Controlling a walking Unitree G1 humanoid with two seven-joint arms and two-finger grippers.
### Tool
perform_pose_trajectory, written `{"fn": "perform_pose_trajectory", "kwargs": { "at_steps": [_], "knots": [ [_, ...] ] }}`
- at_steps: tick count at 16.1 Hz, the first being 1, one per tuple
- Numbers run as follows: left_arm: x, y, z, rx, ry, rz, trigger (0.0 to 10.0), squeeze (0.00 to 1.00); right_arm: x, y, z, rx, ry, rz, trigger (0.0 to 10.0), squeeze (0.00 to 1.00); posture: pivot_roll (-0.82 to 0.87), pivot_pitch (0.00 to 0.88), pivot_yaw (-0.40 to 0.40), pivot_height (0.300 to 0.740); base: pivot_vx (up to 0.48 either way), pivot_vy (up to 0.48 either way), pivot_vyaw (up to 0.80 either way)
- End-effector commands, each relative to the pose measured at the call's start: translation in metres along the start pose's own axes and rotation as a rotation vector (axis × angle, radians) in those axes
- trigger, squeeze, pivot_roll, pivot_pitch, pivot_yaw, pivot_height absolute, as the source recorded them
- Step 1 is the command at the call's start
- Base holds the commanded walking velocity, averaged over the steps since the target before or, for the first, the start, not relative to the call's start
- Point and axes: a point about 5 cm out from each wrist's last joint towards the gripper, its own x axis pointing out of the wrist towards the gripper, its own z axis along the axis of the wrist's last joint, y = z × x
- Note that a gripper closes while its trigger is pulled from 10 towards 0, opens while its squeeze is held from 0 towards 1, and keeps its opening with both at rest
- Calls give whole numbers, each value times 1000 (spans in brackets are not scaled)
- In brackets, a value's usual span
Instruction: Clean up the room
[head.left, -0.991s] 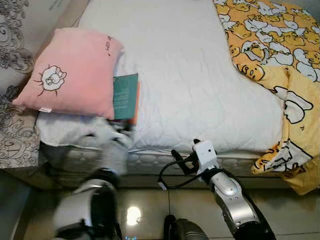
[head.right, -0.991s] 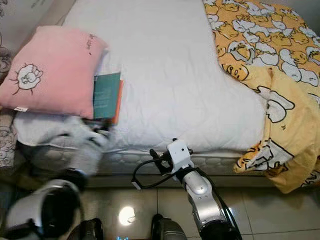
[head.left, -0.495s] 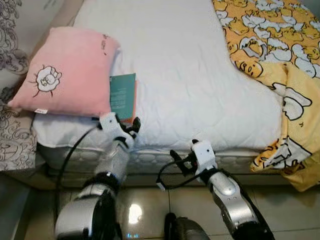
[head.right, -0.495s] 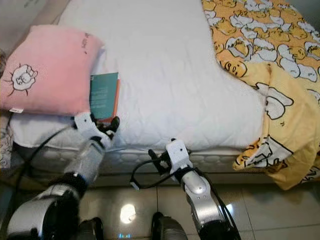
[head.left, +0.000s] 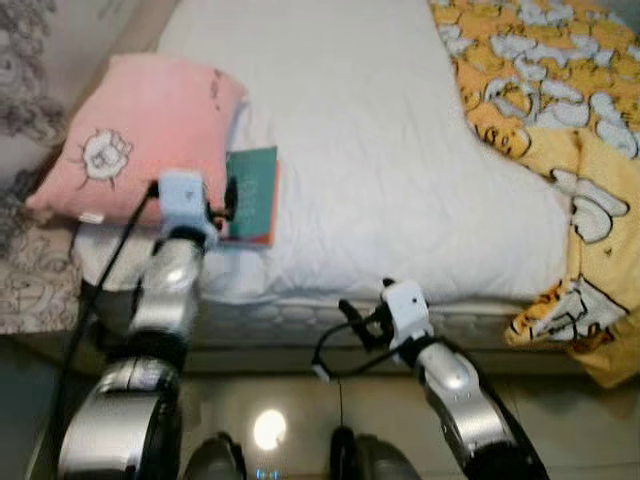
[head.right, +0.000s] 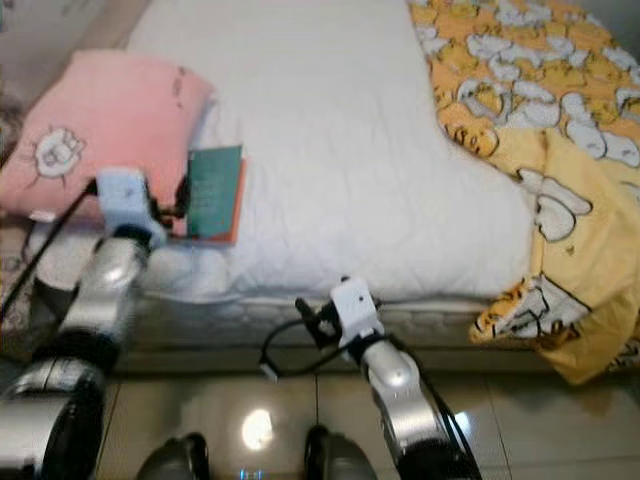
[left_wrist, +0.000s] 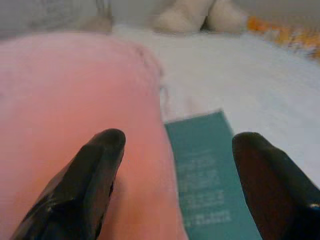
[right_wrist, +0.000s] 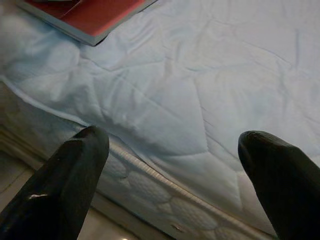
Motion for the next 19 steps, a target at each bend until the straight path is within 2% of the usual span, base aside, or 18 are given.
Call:
{"fn": "perform_pose_trajectory", "kwargs": {
  "at_steps": [1, 5, 9, 10, 12, 13, 14, 15, 17, 19],
  "knots": [
    [1, -25, -14, 74, 101, -34, 10000, 0, -2, -1, -2, -9, 13, -1, 10000, 0, -116, 179, -117, 740, 0, 0, 0],
    [3, -54, -20, 197, 201, -113, 10000, 0, -11, 0, -7, -11, 21, -19, 10000, 0, -180, 184, -92, 740, 0, 0, 0],
    [-6, -80, -36, 215, 297, -210, 10000, 0, -16, -1, -12, -10, 38, -28, 10000, 0, -190, 195, -91, 740, 0, 0, 0],
    [-7, -81, -36, 221, 300, -214, 10000, 0, -16, -1, -12, -10, 39, -28, 10000, 0, -190, 195, -91, 740, 0, 0, 0],
    [-5, -77, -34, 328, 268, -171, 10000, 0, -16, -1, -11, -12, 40, -27, 10000, 0, -187, 201, -94, 740, 0, 0, 0],
    [-5, -76, -33, 340, 262, -162, 10000, 0, -16, -1, -11, -12, 41, -28, 10000, 0, -185, 202, -94, 740, 0, 0, 0],
    [-5, -76, -34, 332, 270, -164, 10000, 0, -16, -1, -11, -12, 41, -28, 10000, 0, -185, 202, -94, 740, 0, 0, 0],
    [-8, -74, -41, 282, 321, -151, 10000, 0, -17, -1, -12, -13, 45, -24, 10000, 0, -186, 205, -95, 740, 0, 0, 0],
    [-10, -68, -45, 221, 357, -102, 10000, 0, -18, -1, -12, -14, 48, -23, 10000, 0, -191, 206, -96, 740, 0, 0, 0],
    [-12, -72, -48, 165, 383, -120, 10000, 0, -18, -1, -12, -12, 49, -25, 10000, 0, -192, 204, -97, 740, 0, 0, 0]
  ]
}}
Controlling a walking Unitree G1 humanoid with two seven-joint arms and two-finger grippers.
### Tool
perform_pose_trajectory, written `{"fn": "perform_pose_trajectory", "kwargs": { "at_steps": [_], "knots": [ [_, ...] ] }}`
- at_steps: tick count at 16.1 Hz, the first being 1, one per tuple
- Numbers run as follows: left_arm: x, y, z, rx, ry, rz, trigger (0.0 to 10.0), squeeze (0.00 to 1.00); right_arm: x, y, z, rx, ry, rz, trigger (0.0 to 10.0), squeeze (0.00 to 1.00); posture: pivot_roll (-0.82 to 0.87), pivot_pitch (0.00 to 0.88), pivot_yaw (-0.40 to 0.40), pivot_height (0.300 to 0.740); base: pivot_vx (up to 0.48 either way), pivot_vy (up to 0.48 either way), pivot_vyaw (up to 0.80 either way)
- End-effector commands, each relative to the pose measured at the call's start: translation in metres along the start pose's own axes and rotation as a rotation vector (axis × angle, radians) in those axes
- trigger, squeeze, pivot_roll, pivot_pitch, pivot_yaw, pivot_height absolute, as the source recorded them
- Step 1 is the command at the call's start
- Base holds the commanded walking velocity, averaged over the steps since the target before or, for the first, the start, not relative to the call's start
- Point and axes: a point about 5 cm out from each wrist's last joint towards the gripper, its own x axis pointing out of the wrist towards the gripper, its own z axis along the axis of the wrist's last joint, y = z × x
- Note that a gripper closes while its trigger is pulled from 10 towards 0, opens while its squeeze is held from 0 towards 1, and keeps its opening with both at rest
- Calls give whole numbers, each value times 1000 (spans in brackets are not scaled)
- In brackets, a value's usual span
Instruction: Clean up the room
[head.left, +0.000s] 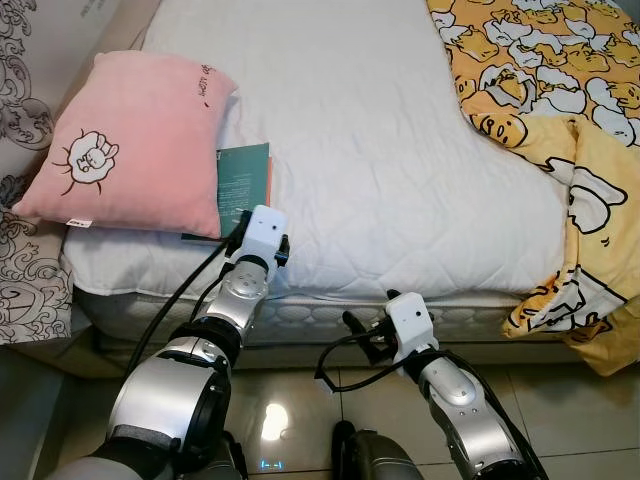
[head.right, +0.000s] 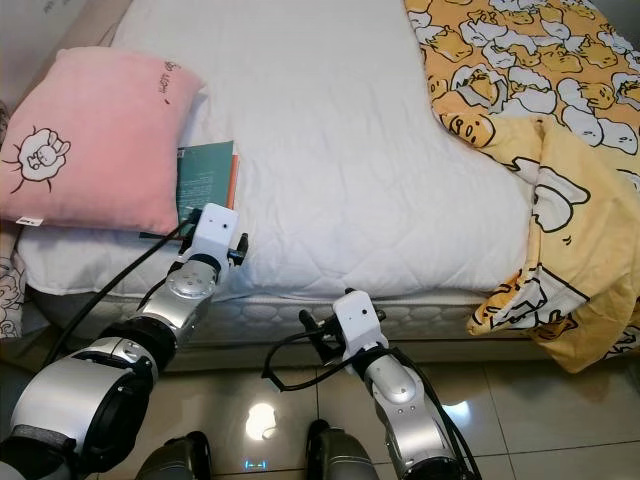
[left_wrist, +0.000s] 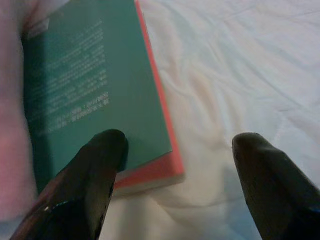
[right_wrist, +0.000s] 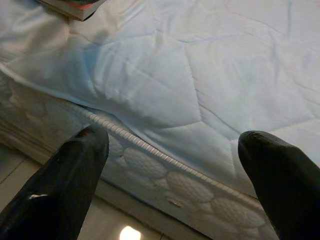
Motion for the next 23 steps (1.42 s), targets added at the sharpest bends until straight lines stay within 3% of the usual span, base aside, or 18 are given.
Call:
{"fn": "perform_pose_trajectory", "kwargs": {
  "at_steps": [1, 5, 9, 12, 13, 14, 16, 17, 18, 19, 23],
  "knots": [
    [-4, -19, -12, -51, 71, -103, 10000, 0, -3, -4, -3, -4, 20, -12, 10000, 0, -187, 200, -98, 740, 0, 0, 0],
    [-12, -51, -16, -110, 47, -294, 10000, 0, 4, -8, 1, 4, 15, -17, 10000, 0, -149, 183, -106, 740, 0, 0, 0],
    [-17, -56, -22, -63, 5, -337, 10000, 0, 11, -8, 5, 1, 10, -9, 10000, 0, -129, 160, -109, 740, 0, 0, 0],
    [-18, -59, 5, -42, -196, -383, 10000, 0, 14, -12, 12, 8, -19, -30, 10000, 0, -126, 122, -91, 740, 0, 0, 0],
    [-18, -55, 13, -47, -259, -381, 10000, 0, 16, -17, 16, 17, -37, -56, 10000, 0, -128, 96, -78, 740, 0, 0, 0],
    [-23, -28, 37, -163, -437, -308, 10000, 0, 17, -35, 31, 31, -111, -161, 10000, 0, -121, 47, -61, 740, 0, 0, 0],
    [-33, 2, 56, -266, -577, -225, 10000, 0, 16, -50, 44, 45, -174, -243, 10000, 0, -115, 27, -53, 740, 0, 0, 0],
    [-35, 17, 56, -316, -588, -159, 10000, 0, 15, -54, 50, 58, -207, -267, 10000, 0, -103, 16, -41, 740, 0, 0, 0],
    [-34, 45, 35, -247, -522, -6, 10000, 0, 14, -58, 55, 79, -244, -290, 10000, 0, -96, 22, -33, 740, 0, 0, 0],
    [-34, 52, 24, -236, -494, 20, 10000, 0, 14, -58, 55, 84, -247, -292, 10000, 0, -92, 22, -38, 740, 0, 0, 0],
    [-41, 57, -24, -241, -318, 128, 10000, 0, 21, -50, 46, 71, -191, -256, 10000, 0, -86, 17, -40, 740, 0, -480, 0]
  ]
}}
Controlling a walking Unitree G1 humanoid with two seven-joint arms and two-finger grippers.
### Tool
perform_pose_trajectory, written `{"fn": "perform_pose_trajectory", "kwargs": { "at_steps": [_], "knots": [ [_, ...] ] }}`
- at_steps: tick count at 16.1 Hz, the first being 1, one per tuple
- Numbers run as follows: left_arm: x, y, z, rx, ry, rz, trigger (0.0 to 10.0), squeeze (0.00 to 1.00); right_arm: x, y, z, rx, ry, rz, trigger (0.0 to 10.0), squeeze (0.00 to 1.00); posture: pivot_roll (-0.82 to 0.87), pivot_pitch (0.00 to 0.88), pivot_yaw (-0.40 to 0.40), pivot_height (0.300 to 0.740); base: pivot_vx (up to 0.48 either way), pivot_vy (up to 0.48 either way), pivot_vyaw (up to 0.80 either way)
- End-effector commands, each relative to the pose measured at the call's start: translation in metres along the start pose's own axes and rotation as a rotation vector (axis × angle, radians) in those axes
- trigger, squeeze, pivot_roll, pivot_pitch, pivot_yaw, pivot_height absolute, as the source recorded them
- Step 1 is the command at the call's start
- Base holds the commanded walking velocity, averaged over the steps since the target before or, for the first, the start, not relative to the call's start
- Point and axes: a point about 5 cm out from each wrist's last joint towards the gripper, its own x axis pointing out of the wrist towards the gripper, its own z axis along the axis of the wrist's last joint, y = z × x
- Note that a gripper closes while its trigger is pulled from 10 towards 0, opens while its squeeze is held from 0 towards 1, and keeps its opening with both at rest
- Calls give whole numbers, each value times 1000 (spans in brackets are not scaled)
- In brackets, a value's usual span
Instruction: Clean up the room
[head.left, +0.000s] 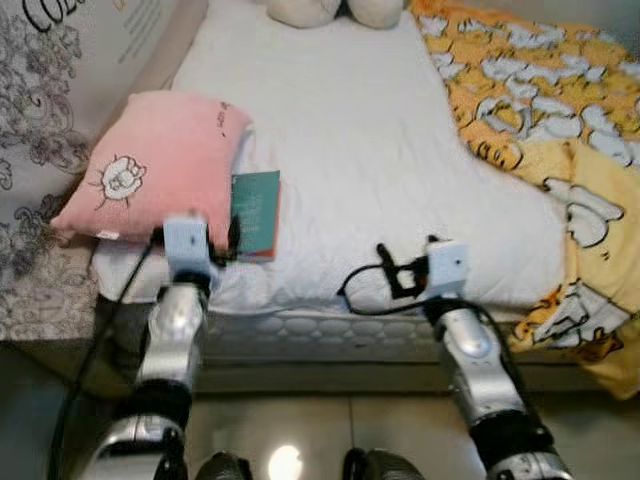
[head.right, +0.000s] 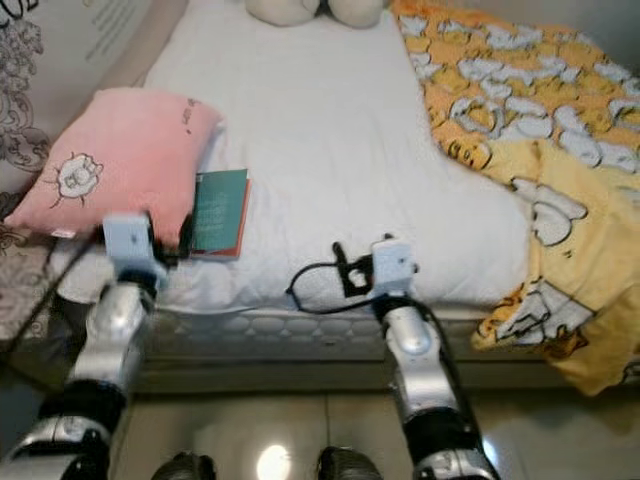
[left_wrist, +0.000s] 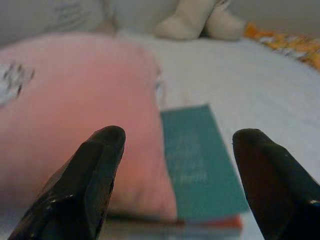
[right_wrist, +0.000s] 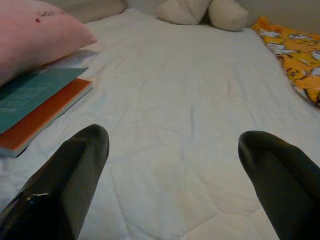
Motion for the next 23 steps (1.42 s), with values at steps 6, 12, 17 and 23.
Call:
{"fn": "perform_pose_trajectory", "kwargs": {
  "at_steps": [6, 12, 17, 23],
  "knots": [
    [-25, -2, -40, 17, 177, 76, 10000, 0, -9, -10, -15, -21, 51, -36, 10000, 0, -105, 14, -32, 740, 0, -472, 0],
    [-20, -8, -28, 53, 114, 76, 10000, 0, -3, 2, -19, -24, 72, 15, 10000, 0, -70, 8, -46, 740, 0, -469, 0],
    [-11, -12, 6, 121, -72, 48, 10000, 0, 2, -7, -10, 80, 7, -47, 10000, 0, -58, 0, -53, 740, 0, -468, 0],
    [-3, -28, 29, 188, -157, -68, 10000, 0, 2, -9, -2, 86, -48, -63, 10000, 0, -50, 0, -50, 740, 0, -465, 0]
  ]
}}
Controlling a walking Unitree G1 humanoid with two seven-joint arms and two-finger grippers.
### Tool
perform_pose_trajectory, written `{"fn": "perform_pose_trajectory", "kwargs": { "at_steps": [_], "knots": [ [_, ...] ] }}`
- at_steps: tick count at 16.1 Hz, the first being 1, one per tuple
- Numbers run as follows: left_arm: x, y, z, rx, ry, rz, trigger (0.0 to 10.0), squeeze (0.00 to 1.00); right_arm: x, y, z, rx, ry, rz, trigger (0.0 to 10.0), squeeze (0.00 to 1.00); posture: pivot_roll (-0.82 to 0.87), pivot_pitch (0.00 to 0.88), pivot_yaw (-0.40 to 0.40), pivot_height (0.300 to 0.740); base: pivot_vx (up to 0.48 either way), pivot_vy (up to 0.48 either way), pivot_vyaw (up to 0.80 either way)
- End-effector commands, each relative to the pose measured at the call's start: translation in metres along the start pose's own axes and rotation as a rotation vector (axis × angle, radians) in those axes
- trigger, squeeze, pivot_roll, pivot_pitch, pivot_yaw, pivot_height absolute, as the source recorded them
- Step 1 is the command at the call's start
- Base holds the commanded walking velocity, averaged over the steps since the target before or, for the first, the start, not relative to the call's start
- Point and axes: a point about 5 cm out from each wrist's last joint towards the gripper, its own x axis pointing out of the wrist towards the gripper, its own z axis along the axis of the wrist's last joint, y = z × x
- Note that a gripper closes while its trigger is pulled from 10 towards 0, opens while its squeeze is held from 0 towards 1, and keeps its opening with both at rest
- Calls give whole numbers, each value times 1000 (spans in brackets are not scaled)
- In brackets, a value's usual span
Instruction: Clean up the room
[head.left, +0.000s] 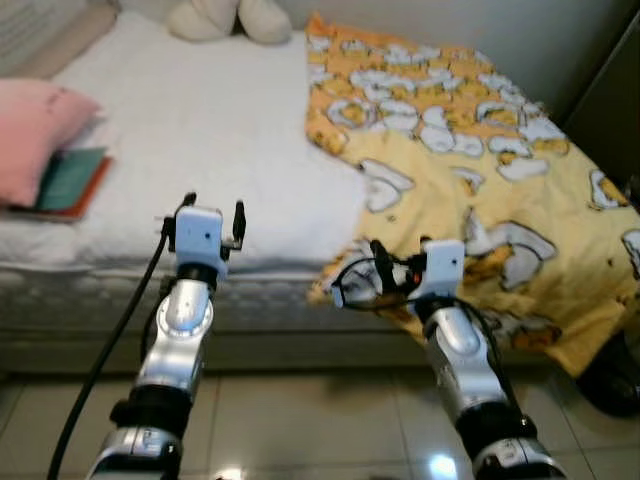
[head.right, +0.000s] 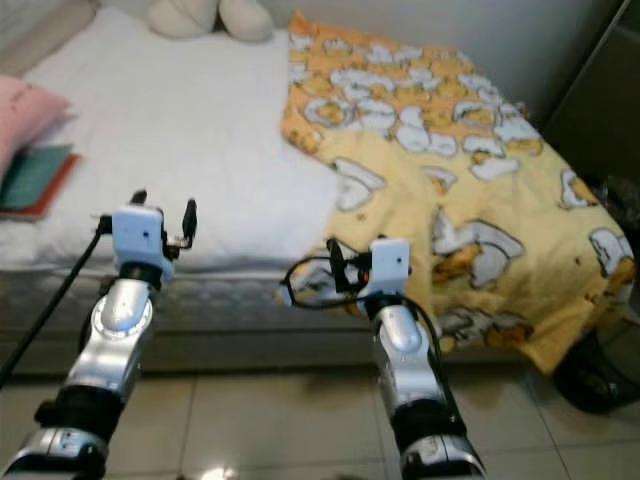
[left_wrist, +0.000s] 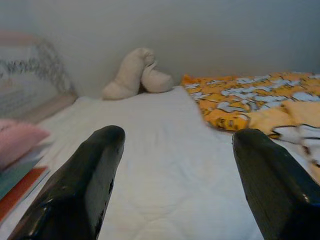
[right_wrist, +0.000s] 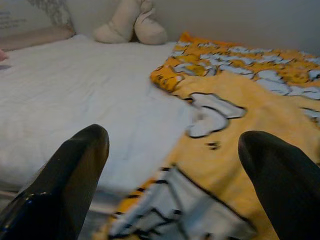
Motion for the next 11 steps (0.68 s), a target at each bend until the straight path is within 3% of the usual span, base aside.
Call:
{"fn": "perform_pose_trajectory", "kwargs": {
  "at_steps": [1, 2, 5, 8, 11],
  "knots": [
    [-3, -19, -2, 73, 21, -109, 10000, 0, -9, -12, -5, -24, 14, -29, 10000, 0, -50, 0, -43, 740, 0, -469, 0],
    [-3, -24, -5, 117, 34, -150, 10000, 0, -12, -13, -13, -32, 51, -29, 10000, 0, -48, 0, -36, 740, 0, -461, 0],
    [-1, -15, -13, 70, 113, -116, 10000, 0, -6, -2, -14, -32, 54, -17, 10000, 0, -38, 0, 1, 740, 0, 0, 0],
    [3, 9, -2, 91, 85, -31, 10000, 0, 8, 18, -12, -10, 69, 55, 10000, 0, 76, 1, -42, 740, 0, 0, 0],
    [-7, 27, -9, 110, 118, 57, 10000, 0, 19, 36, -7, -20, 83, 158, 10000, 0, 166, 19, -118, 740, 0, 0, 0]
  ]
}}
